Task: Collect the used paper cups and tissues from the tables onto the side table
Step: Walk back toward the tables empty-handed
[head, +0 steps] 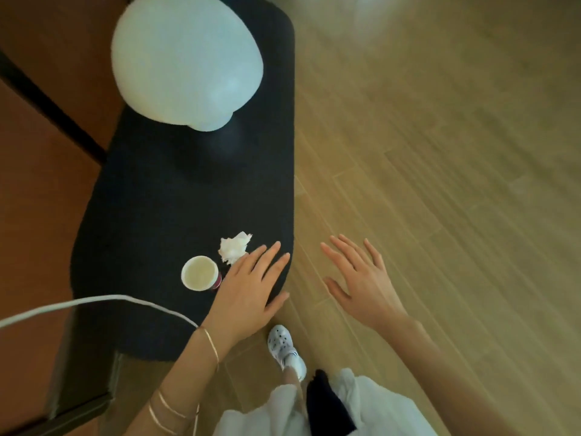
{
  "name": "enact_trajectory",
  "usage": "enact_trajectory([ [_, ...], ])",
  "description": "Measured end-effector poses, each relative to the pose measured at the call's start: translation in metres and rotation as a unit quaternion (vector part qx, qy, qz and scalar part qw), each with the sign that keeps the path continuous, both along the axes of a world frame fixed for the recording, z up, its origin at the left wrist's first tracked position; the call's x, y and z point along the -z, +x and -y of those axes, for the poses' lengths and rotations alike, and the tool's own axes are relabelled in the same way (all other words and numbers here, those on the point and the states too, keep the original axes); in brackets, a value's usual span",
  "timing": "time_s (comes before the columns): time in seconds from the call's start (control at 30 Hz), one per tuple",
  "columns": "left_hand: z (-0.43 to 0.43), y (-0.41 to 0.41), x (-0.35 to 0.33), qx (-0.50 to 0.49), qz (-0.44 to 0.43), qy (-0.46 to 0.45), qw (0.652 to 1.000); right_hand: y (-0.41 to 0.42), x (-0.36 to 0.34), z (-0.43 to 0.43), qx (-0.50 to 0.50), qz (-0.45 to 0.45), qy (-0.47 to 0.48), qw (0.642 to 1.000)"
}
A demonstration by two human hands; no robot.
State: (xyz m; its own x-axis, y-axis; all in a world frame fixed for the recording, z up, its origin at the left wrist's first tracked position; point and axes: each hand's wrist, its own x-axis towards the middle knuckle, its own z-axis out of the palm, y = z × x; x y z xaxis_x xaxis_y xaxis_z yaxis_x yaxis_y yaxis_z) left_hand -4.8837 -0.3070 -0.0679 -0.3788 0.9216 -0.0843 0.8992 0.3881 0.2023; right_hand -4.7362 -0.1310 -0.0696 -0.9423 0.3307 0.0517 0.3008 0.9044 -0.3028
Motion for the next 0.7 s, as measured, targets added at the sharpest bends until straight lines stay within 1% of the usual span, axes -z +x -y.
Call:
enact_trajectory([
  [0.13, -0.025, 0.035, -0.009, 0.095, 0.018, 0.0, 0.995, 0.065, -0.005, 0.0, 0.076, -0.029, -0.001, 0.997],
  [0.23, -0.041, 0.071, -0.015, 0.17, 0.019, 0.011, 0.985, 0.12, -0.011, 0.008, 0.129, -0.04, 0.004, 0.991],
  [0.47, -0.054, 0.195, -0.017, 0.312, 0.024, 0.018, 0.95, 0.266, -0.019, 0.058, 0.25, -0.033, 0.009, 0.968],
  [0.6, -0.049, 0.281, -0.02, 0.385, 0.025, 0.023, 0.922, 0.365, -0.018, 0.11, 0.327, -0.012, 0.006, 0.945],
  [0.7, -0.05, 0.354, -0.022, 0.448, 0.025, 0.03, 0.893, 0.439, -0.021, 0.154, 0.401, -0.01, 0.009, 0.916],
])
